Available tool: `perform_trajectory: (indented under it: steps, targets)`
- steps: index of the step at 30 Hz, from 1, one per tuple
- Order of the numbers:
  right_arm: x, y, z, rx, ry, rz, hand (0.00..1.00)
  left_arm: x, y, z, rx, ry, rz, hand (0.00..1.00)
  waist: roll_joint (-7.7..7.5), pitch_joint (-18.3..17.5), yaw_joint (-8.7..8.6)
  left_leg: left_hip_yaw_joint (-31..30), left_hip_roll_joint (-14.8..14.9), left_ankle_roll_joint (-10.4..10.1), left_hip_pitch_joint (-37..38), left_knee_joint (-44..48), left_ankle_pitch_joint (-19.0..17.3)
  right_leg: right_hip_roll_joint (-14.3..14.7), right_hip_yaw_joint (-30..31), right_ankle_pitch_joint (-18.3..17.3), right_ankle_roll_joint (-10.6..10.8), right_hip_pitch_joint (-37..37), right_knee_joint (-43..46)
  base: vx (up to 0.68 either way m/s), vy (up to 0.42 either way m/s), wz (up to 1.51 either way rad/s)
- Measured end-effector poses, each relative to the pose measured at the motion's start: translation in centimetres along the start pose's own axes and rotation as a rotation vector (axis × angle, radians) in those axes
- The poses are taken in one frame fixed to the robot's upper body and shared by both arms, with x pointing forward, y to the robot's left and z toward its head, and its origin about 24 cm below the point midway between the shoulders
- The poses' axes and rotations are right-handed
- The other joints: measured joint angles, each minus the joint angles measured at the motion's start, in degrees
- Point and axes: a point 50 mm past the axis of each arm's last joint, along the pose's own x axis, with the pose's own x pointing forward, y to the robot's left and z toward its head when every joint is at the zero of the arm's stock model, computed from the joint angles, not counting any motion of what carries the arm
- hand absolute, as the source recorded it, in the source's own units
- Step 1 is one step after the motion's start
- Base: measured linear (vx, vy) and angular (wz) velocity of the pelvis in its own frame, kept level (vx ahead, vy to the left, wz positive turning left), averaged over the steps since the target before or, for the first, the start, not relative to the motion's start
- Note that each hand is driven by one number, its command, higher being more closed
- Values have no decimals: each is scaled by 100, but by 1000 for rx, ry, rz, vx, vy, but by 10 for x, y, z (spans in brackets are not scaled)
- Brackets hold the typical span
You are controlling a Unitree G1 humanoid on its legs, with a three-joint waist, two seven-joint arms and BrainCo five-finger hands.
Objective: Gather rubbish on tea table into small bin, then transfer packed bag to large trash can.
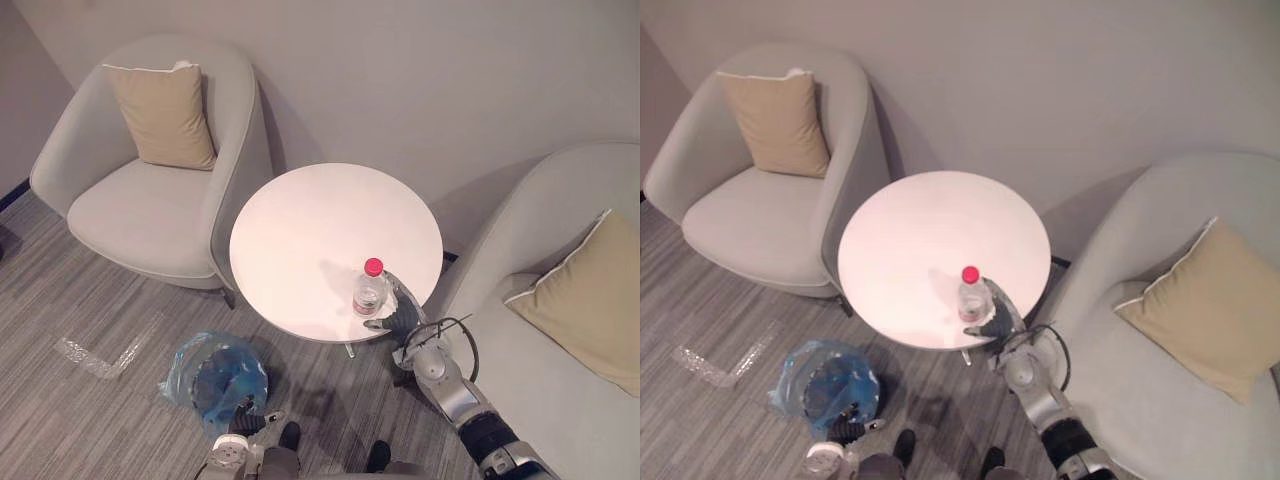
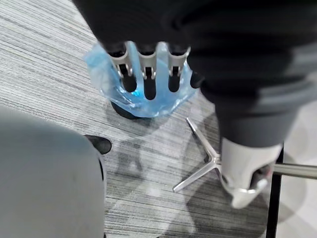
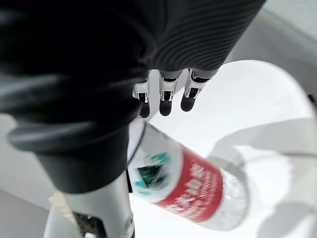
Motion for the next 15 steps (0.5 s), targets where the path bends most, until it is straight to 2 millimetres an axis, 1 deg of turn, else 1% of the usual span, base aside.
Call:
perform_trajectory:
  steps: [1,6,7,10,15]
  targets:
    - [6,-4,6,7,-18,-22,100,1,-1,4,4,-12,-2,0,39,46,39,-25,1,-11,-118,-3,48,2,-21,1,-2,-103,18,-64,-2,10]
    - [23,-14,18,31,-44,-75,100,3,-1,13,1,-45,0,0,83,235,87,-184,-5,-38,-331,-8,146,-1,-175,6,-11,-272,94,-41,-4,16]
    - [25,-17,20,37,-49,-89,100,4,-2,17,-3,-57,1,0,76,301,166,-198,-3,-41,-333,-13,152,0,-189,4,-13,-269,99,-10,-7,16]
    - [26,-18,20,69,-37,-102,100,5,-3,20,-12,-64,0,0,79,345,228,-214,-15,-40,-338,-32,153,-10,-204,0,-17,-272,98,14,5,4]
    - [24,-17,20,84,-35,-106,100,5,-3,20,-11,-61,2,0,71,351,209,-206,-17,-40,-321,-73,153,-19,-178,-4,-19,-275,94,19,6,0]
